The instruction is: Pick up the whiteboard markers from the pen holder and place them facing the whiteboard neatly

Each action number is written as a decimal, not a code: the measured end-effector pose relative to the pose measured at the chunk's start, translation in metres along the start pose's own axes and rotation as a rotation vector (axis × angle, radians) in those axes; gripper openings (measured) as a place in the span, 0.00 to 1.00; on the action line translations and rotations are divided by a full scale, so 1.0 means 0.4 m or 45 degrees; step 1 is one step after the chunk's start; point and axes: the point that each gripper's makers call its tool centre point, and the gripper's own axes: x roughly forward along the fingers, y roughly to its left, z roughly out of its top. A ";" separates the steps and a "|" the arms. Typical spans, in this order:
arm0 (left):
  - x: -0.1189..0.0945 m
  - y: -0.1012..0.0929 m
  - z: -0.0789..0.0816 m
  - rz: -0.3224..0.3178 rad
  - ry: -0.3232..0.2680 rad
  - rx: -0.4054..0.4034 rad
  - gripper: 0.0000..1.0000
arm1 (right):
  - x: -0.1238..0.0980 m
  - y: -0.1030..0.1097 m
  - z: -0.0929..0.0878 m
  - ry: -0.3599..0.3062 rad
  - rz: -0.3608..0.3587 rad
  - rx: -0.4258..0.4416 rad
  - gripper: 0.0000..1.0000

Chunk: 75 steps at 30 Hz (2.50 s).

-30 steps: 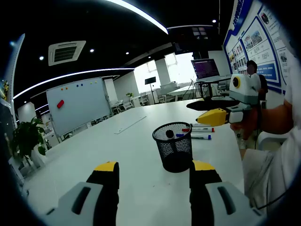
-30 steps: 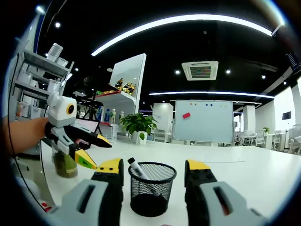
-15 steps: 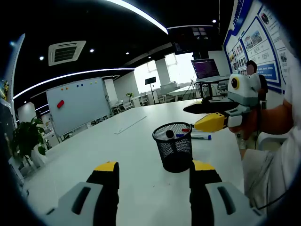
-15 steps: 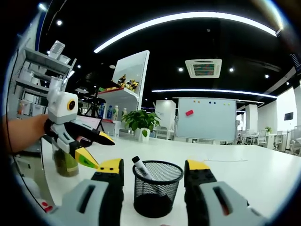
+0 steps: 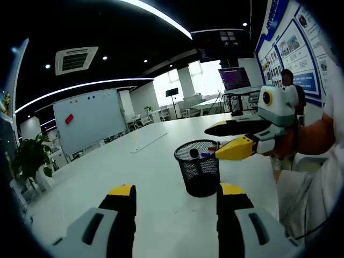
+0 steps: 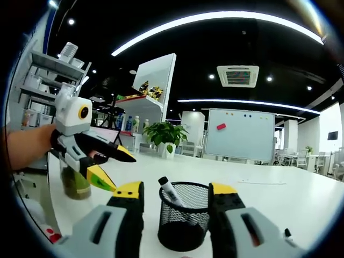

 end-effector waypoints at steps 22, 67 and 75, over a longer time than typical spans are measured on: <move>0.001 0.004 -0.001 -0.001 0.000 0.000 0.62 | 0.034 0.015 -0.025 0.044 0.014 -0.104 0.35; -0.001 -0.007 0.002 0.000 0.006 0.001 0.61 | 0.093 0.041 -0.031 0.117 0.003 -0.222 0.23; -0.002 -0.008 0.002 0.001 0.006 0.001 0.61 | 0.099 0.041 -0.033 0.123 -0.001 -0.235 0.20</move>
